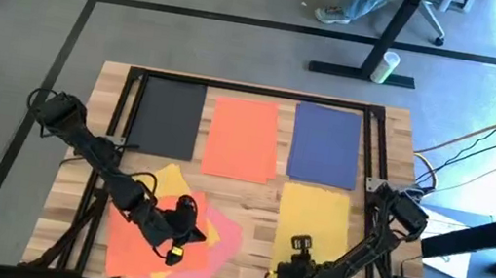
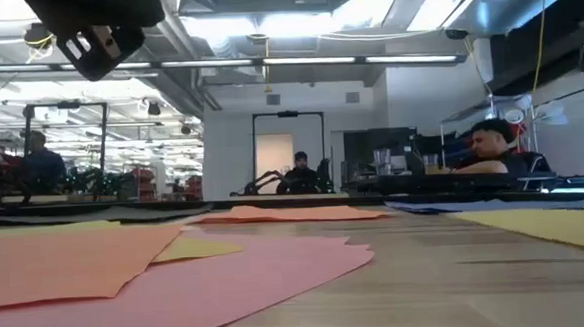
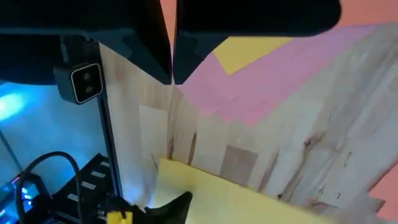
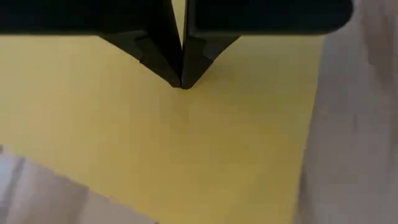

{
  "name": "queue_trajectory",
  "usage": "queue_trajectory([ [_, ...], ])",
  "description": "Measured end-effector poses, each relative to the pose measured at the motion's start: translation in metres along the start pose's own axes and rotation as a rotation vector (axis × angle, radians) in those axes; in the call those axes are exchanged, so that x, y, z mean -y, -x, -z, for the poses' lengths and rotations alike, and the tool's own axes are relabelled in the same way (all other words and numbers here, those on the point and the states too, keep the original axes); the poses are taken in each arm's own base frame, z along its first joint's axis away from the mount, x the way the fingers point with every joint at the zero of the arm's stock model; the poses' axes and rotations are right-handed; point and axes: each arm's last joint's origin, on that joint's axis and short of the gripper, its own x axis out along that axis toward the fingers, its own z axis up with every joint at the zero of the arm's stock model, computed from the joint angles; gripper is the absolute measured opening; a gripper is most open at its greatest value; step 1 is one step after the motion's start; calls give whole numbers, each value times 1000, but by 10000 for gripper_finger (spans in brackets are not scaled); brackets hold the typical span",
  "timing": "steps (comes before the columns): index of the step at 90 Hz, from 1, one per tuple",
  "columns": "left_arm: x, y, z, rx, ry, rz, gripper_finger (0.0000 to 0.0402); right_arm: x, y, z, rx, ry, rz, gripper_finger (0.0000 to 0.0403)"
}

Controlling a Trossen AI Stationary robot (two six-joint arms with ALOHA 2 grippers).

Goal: Organize paper
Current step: Move the yellow paper to the bottom left of the table

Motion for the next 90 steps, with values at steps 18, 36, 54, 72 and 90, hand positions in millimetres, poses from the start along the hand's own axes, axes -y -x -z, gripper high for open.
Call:
queue_trajectory([
  [18,-1,0,0,-1,-11,-3,0,-1,2,4,-53,41,-19,0],
  [36,-1,0,1,-10,10,-9,0,-6,7,-3,-46,-253,-94,0],
  [54,1,1,3,-19,21,-4,0,-32,16,-5,120,-323,-160,0],
  [72,1,2,4,-19,9,-3,0,-45,19,8,108,-306,-138,0],
  [90,-1,0,2,-17,-8,-11,0,-51,21,18,81,-305,-119,0],
])
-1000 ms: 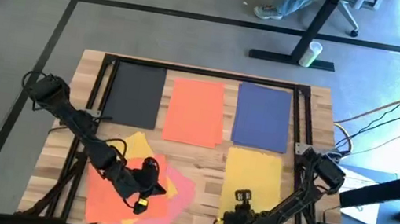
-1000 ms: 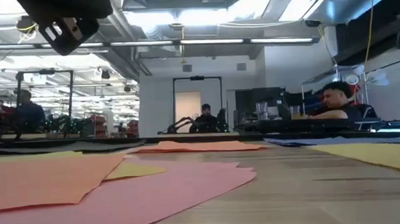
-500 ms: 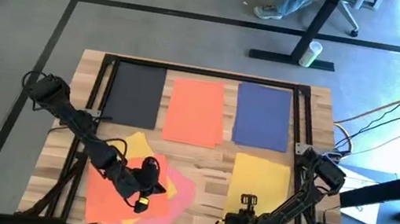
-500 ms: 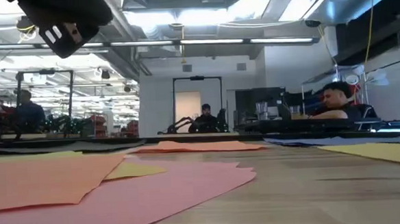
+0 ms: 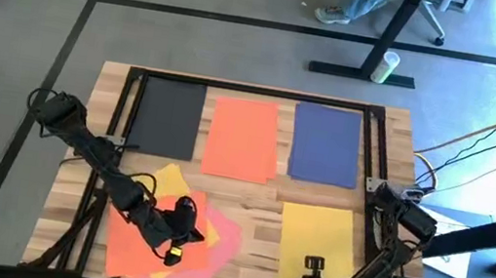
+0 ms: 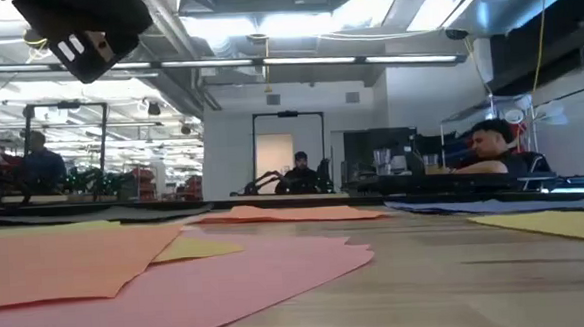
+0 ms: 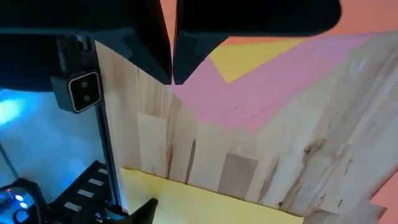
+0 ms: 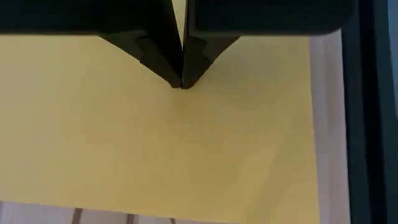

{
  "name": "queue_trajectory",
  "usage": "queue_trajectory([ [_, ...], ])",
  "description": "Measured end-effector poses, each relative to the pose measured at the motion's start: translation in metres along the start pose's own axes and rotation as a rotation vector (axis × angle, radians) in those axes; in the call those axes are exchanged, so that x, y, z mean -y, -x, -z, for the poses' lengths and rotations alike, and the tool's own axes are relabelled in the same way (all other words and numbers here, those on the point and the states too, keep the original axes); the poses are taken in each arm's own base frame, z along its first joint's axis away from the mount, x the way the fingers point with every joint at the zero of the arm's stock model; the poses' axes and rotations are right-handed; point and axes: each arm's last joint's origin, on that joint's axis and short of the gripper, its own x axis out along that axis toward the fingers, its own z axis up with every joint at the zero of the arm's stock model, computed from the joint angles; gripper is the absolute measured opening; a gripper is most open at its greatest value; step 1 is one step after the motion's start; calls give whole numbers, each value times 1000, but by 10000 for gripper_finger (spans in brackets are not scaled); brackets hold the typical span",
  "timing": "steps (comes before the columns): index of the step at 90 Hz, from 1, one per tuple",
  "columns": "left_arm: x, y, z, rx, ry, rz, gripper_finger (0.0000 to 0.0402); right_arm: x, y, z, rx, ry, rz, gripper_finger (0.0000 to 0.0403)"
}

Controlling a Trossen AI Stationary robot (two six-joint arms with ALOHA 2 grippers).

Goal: Organize paper
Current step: Move the yellow paper to the bottom left of the table, then stack the orange paper on top of the other orange paper

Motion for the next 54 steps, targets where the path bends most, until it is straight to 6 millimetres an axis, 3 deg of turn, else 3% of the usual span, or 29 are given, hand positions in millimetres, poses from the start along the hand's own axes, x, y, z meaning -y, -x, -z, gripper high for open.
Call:
queue_trajectory([
  [16,-1,0,0,-3,4,2,0,4,12,-2,-18,-65,105,1],
  [33,-1,3,-3,1,2,6,0,4,72,-25,214,-82,232,28],
  [43,-3,9,-4,-20,-1,-10,0,5,96,-38,326,-94,244,55],
  [54,-10,29,-3,-80,-6,-61,0,17,91,-63,431,-158,273,87],
])
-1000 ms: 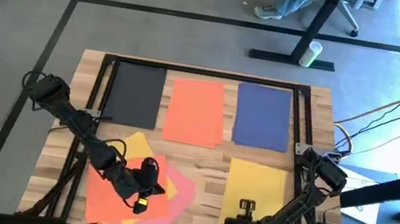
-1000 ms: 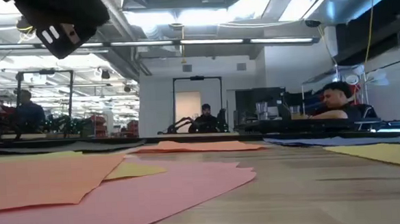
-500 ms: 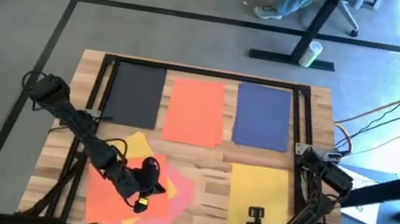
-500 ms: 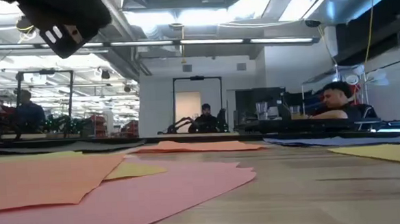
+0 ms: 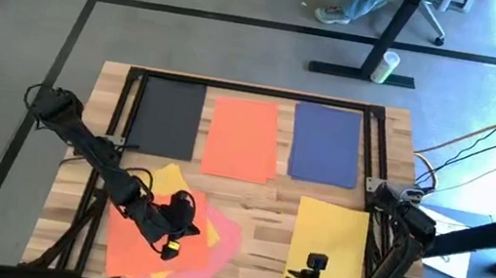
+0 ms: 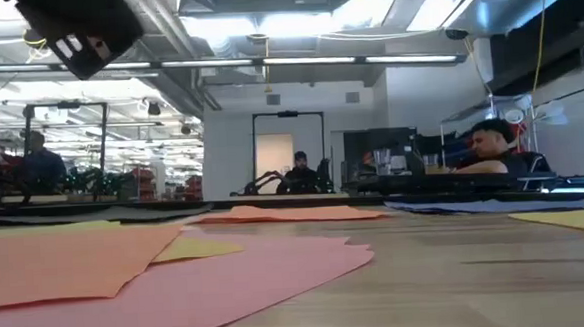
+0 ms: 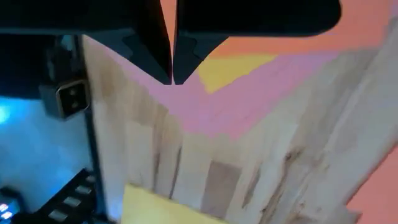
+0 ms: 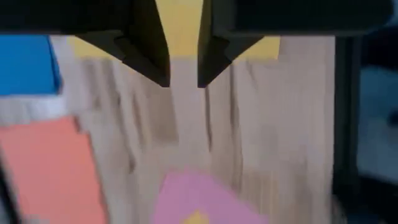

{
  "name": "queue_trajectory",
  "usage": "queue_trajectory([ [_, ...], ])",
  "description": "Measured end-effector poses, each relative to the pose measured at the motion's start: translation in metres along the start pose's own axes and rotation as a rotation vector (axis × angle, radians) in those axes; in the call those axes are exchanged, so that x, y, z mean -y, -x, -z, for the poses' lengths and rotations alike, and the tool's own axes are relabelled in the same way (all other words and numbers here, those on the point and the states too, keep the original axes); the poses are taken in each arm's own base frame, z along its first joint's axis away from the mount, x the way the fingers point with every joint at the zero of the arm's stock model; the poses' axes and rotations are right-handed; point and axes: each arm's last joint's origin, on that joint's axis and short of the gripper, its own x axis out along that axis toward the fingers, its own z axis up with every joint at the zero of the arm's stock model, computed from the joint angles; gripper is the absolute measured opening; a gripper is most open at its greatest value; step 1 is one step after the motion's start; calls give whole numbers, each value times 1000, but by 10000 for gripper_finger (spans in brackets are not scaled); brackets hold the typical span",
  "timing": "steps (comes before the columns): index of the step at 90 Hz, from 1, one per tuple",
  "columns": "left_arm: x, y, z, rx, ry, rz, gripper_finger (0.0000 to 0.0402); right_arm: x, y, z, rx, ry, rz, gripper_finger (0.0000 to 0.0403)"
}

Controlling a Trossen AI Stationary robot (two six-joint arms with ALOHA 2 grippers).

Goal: Organize paper
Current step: Stack the orange paper on top of the other orange paper

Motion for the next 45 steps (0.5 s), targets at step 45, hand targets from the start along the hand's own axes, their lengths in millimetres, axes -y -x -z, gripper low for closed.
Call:
queue_trajectory([
  [45,13,35,56,-291,176,-73,0,31,-132,-98,90,-96,-548,154],
])
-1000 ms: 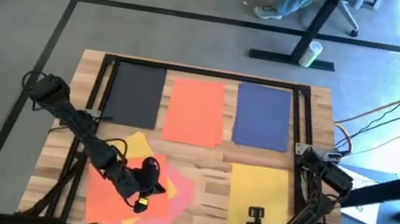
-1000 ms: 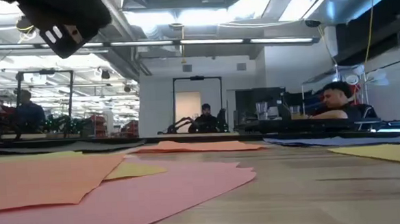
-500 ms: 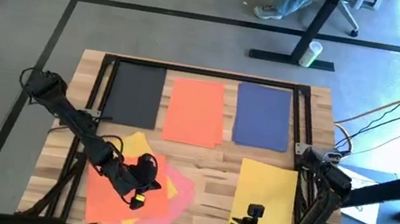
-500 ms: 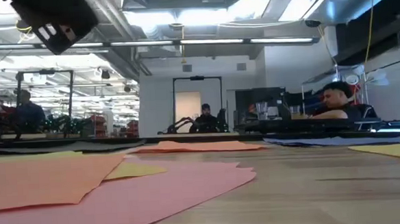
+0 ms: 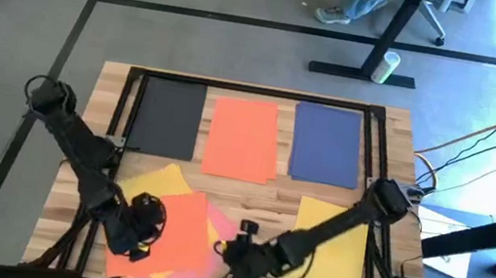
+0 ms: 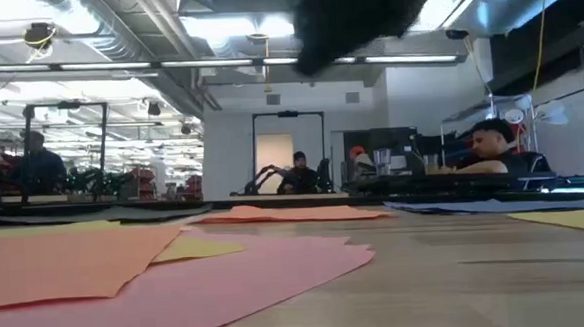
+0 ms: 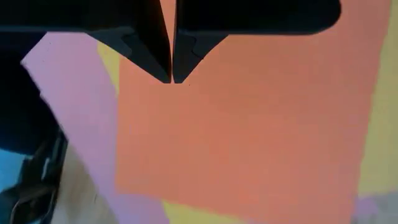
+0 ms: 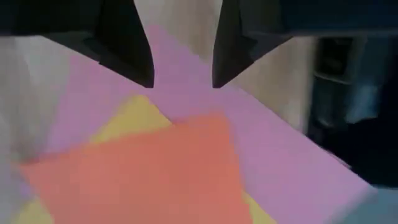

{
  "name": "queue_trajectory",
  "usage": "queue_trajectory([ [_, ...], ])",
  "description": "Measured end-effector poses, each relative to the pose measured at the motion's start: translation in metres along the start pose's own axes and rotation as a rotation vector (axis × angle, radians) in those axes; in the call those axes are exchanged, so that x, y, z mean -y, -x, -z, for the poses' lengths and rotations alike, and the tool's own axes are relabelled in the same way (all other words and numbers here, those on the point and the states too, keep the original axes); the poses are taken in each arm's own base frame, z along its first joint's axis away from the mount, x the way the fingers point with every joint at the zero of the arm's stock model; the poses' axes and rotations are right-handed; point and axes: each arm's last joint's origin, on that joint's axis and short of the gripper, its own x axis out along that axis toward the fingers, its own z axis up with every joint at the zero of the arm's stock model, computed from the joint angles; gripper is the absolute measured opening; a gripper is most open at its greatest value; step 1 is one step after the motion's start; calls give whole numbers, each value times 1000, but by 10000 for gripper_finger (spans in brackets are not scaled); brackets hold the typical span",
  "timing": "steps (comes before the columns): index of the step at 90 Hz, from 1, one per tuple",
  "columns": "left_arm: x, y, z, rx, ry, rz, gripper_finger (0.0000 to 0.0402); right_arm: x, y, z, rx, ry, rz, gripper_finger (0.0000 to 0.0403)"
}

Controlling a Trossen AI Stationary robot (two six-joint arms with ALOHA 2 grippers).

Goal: Organize paper
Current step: Stack the orange paper on top of the other orange paper

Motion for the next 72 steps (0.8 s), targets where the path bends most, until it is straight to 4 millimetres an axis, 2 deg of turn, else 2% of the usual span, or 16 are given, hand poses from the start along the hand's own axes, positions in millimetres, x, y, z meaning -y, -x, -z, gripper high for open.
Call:
queue_trajectory([
  [10,7,-17,6,14,19,-5,0,9,-21,-7,16,0,-89,154],
  [21,18,-38,13,8,19,44,1,14,-44,-10,-23,35,-75,154],
  [31,25,-46,21,1,24,85,7,11,-58,-14,-33,79,-69,154],
  [39,31,-45,26,14,34,124,12,10,-67,-15,-63,109,-55,154],
  [60,57,-28,31,112,29,257,19,11,-91,-4,-149,163,-32,154],
  [72,63,-21,35,161,29,278,20,12,-94,-2,-154,166,-30,154],
])
